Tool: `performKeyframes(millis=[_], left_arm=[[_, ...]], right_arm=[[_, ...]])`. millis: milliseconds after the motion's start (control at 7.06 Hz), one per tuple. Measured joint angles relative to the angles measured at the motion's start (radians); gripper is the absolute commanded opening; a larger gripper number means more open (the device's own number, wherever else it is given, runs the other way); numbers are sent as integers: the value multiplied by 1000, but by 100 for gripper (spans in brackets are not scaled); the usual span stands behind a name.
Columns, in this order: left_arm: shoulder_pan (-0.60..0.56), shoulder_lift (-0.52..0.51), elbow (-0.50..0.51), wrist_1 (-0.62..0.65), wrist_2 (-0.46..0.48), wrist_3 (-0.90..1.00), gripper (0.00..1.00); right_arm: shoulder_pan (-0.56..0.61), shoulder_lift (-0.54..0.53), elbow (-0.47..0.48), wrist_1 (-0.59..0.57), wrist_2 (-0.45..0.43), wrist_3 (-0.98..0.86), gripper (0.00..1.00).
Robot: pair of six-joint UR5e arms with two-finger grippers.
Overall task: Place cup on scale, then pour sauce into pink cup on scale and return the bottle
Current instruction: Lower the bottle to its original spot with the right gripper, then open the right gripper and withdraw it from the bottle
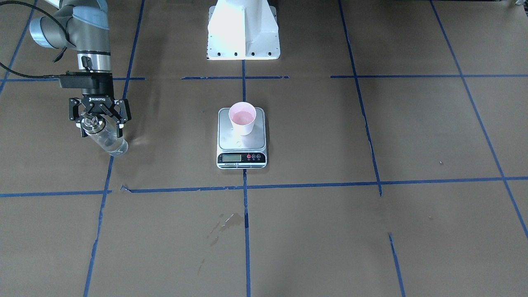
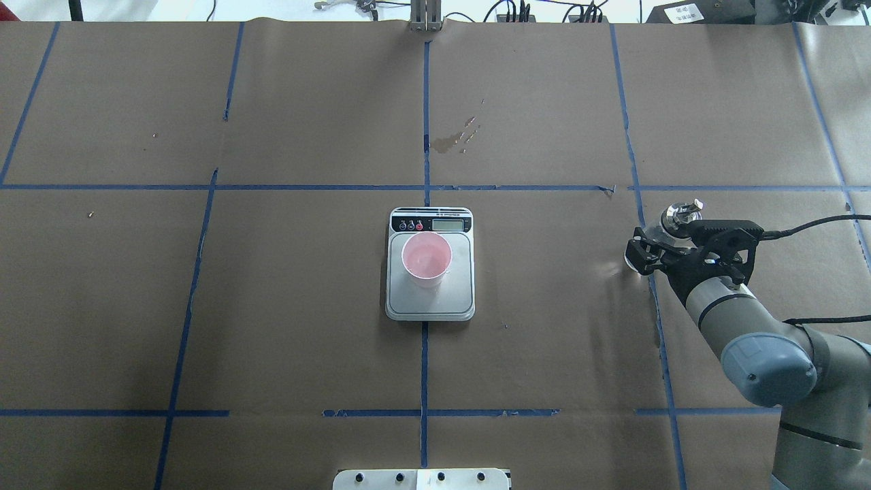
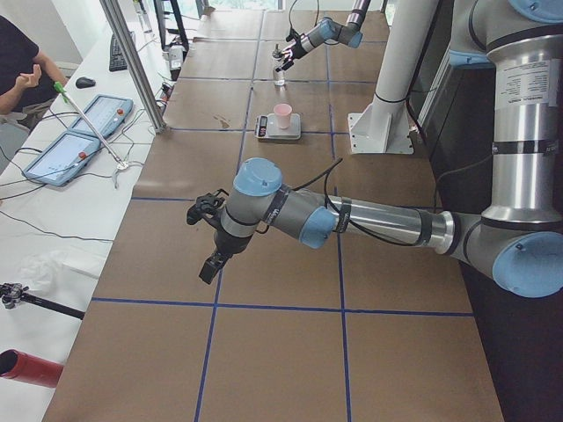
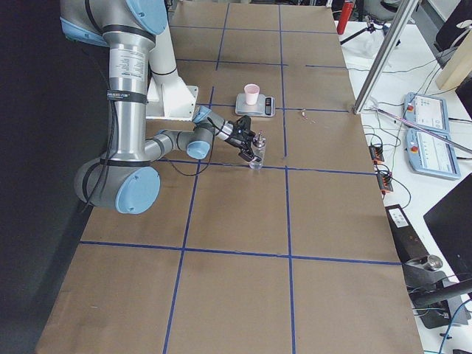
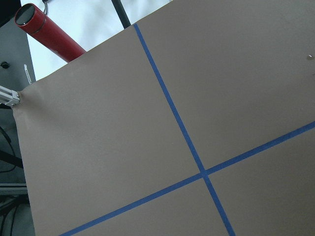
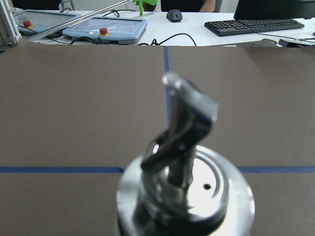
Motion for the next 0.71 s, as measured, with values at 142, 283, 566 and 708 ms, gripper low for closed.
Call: performKeyframes(millis=[142, 283, 566, 708], left_arm=[[-2, 0, 0, 0, 0, 0, 100], [-5, 0, -1, 1, 0, 1, 100], [-9, 2, -2, 0, 0, 4, 100], [-10, 3, -3, 1, 0, 4, 100]], right_arm=[[1, -13, 31, -8, 62, 0, 100], [2, -39, 68, -17, 125, 0, 100], [6, -109, 196, -133, 311, -1, 100], [7, -122, 271, -254, 409, -1, 100]])
